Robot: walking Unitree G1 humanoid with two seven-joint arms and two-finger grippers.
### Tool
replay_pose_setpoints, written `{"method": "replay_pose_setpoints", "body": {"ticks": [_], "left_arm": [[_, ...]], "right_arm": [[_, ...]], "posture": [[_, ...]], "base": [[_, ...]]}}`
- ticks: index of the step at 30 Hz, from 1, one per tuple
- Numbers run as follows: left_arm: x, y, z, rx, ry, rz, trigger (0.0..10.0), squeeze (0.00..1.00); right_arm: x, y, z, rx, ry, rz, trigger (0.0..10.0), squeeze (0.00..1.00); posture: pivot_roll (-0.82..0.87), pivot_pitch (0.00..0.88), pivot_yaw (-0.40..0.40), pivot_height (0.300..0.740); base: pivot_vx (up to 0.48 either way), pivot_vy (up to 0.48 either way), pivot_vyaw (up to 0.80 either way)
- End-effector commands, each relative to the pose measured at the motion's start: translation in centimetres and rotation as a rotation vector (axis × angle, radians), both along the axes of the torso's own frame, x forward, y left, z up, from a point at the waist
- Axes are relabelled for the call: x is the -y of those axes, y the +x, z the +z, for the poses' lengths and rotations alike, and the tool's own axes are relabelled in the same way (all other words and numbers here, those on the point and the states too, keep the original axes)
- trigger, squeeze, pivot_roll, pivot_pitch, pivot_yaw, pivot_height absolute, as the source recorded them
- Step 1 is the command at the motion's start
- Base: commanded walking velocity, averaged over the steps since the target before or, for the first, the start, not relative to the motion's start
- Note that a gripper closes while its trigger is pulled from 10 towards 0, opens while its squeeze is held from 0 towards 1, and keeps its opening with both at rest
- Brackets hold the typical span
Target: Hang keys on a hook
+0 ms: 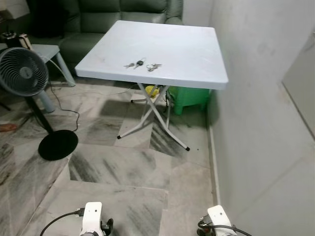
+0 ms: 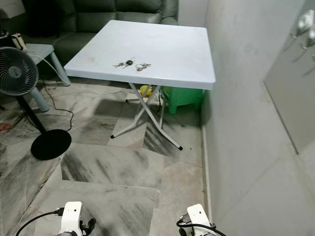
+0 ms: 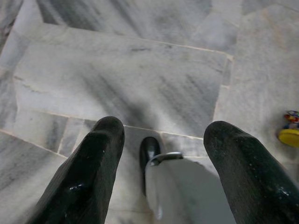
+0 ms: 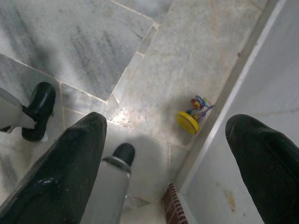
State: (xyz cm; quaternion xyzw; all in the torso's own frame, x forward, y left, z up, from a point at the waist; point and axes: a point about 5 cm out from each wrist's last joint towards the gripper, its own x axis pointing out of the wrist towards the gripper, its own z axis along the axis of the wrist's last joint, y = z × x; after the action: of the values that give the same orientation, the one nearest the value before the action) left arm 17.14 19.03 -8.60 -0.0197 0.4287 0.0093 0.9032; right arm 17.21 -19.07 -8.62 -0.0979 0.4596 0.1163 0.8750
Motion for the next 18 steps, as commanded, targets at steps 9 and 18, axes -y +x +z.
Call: {"method": "replay_pose_setpoints", "body": {"ticks": [9, 18], "left_arm": [[-0.49, -0.16, -0.02, -0.007, 0.004, 0.012, 10.0, 0.0], [-0.49, -0.1, 0.02, -0.003, 0.002, 0.016, 10.0, 0.0]], "right_arm": [[-0.41, 0.05, -0.02, 0.003, 0.02, -0.007, 10.0, 0.0], [-0.46, 0.05, -0.01, 0.005, 0.03, -0.015, 10.0, 0.0]], "posture": [[-0.08, 0.0, -0.016, 0.74], [-0.08, 0.0, -0.016, 0.74]], "base": [[0.0, 0.472, 0.0], [0.0, 0.472, 0.0]]}}
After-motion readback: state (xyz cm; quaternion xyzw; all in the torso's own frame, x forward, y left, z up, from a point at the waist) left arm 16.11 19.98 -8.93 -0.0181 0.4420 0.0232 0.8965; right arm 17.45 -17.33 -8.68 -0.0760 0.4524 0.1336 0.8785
